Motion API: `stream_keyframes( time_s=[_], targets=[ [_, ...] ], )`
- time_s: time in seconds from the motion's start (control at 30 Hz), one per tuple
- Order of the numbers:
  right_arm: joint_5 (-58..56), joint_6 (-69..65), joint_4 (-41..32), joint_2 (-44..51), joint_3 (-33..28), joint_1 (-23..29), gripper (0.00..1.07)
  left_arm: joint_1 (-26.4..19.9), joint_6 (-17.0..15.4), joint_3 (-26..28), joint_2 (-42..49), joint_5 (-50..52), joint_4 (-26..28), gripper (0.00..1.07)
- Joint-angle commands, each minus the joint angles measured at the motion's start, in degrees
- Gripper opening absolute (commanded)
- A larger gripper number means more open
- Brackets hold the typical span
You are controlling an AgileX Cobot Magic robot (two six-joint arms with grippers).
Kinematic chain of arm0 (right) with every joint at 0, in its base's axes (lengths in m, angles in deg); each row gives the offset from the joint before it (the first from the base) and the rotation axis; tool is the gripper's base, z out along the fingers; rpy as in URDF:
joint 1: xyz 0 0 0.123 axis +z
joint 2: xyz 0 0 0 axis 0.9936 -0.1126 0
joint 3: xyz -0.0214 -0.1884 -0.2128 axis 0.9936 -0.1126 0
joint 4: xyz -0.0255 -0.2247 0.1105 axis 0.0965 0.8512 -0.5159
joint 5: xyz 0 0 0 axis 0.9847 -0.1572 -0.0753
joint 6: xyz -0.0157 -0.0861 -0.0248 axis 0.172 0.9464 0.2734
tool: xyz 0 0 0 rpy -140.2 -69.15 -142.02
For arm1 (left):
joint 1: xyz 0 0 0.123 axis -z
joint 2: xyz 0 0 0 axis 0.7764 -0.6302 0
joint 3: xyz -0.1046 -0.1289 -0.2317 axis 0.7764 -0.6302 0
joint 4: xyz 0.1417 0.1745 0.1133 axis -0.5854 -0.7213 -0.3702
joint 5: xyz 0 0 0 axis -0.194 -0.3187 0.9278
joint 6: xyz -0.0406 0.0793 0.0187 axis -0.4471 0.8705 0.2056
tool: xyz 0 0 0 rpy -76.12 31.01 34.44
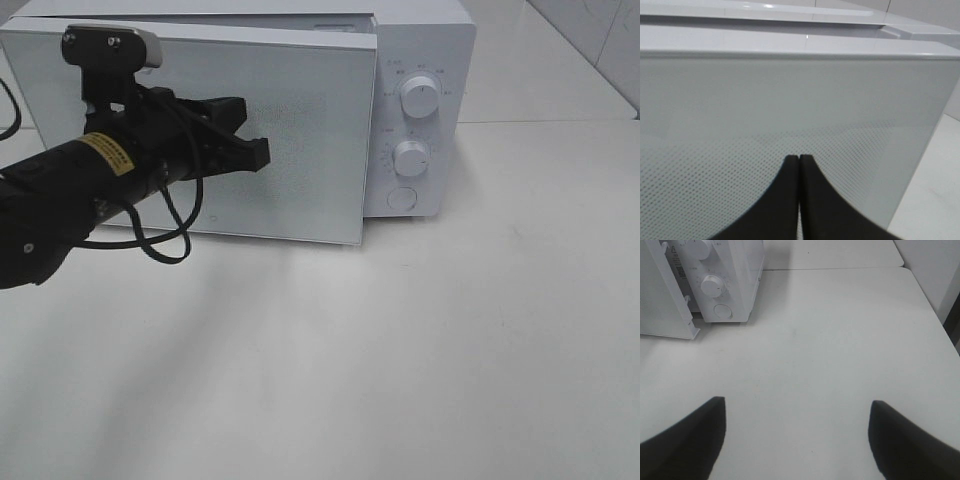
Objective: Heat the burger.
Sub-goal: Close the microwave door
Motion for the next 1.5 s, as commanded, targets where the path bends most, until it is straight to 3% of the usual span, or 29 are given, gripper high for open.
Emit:
stream_keyframes(
  time_s=[0.03, 0.8, 0.97, 1.23, 1.5],
  targets=[
    [0.46, -0.06, -0.23, 1.55, -0.17, -0.4, 0.76, 0.69, 0.06, 3.78, -2.23, -0.92, 0.74, 0.0],
    [0.46, -0.06, -0.23, 1.55, -0.17, -0.4, 0.76, 0.69, -0.23, 17.59, -10.03, -4.07, 2.41, 0.0],
    [0.46, -0.06, -0.23, 1.55, -0.17, -0.4, 0.76, -1.09, -0.29, 20.86, -12.26, -5.1, 2.41, 0.0],
    [0.46, -0.06, -0.23, 1.55, -0.17, -0.4, 0.76, -0.92, -0.8, 20.86, -12.15, -5.33, 0.97, 0.0],
    [0.46, -0.06, -0.23, 1.55, -0.17, -0.4, 0.76, 3.95, -0.46, 18.74, -9.85, -9.68, 0.4, 0.0]
  ],
)
